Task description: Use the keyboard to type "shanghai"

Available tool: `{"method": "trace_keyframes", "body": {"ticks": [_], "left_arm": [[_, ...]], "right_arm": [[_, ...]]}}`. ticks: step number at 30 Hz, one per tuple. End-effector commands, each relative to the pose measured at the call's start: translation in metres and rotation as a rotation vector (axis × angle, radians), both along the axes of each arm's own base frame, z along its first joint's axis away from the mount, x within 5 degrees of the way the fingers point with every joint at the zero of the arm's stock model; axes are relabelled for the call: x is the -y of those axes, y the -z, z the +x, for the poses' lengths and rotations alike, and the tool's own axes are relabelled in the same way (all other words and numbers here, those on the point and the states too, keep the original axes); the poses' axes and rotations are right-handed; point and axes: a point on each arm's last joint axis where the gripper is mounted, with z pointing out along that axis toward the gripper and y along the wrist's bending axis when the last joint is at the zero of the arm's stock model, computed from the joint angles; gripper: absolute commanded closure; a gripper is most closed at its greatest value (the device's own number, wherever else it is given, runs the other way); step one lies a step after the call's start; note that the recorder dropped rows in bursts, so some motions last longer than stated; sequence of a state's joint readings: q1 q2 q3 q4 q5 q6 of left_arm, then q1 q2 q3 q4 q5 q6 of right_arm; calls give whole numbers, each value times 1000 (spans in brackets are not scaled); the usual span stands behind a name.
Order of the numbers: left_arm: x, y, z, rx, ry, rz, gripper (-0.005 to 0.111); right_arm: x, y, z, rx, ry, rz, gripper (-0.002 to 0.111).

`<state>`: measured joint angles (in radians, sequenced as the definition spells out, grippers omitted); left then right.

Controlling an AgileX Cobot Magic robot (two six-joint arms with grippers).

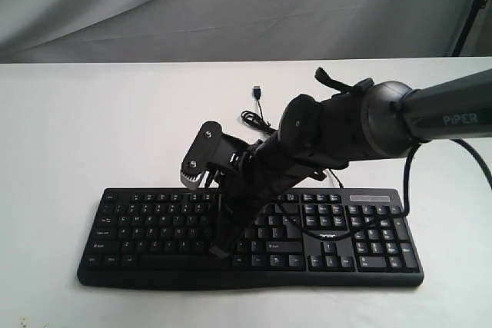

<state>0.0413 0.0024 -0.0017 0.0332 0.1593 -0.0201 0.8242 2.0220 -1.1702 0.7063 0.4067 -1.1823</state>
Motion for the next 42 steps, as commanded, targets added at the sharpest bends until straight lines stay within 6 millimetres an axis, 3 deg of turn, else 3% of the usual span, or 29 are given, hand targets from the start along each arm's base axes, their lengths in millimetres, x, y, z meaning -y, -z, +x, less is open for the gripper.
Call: {"method": "trace_keyframes", "body": {"ticks": [1,14,18,29,33,37,42], "left_arm": [[0,0,0,7,6,-2,107],[0,0,0,7,6,-2,107],[0,0,0,7,6,-2,107],[0,0,0,7,6,-2,107],[0,0,0,7,6,-2,107],[0,0,0,7,6,-2,107],[0,0,0,7,6,-2,107]], "right_arm": [[0,-2,3,1,8,12,108],[0,7,3,-16,11,-2,108],[0,0,3,-10,9,9,108],[8,-54,-5,46,-22,55,108],[20,-92,-12,114,-10,82,108],[42,-140,-19,344,-99,41,108],[55,-180,-30,444,-86,118,108]]}}
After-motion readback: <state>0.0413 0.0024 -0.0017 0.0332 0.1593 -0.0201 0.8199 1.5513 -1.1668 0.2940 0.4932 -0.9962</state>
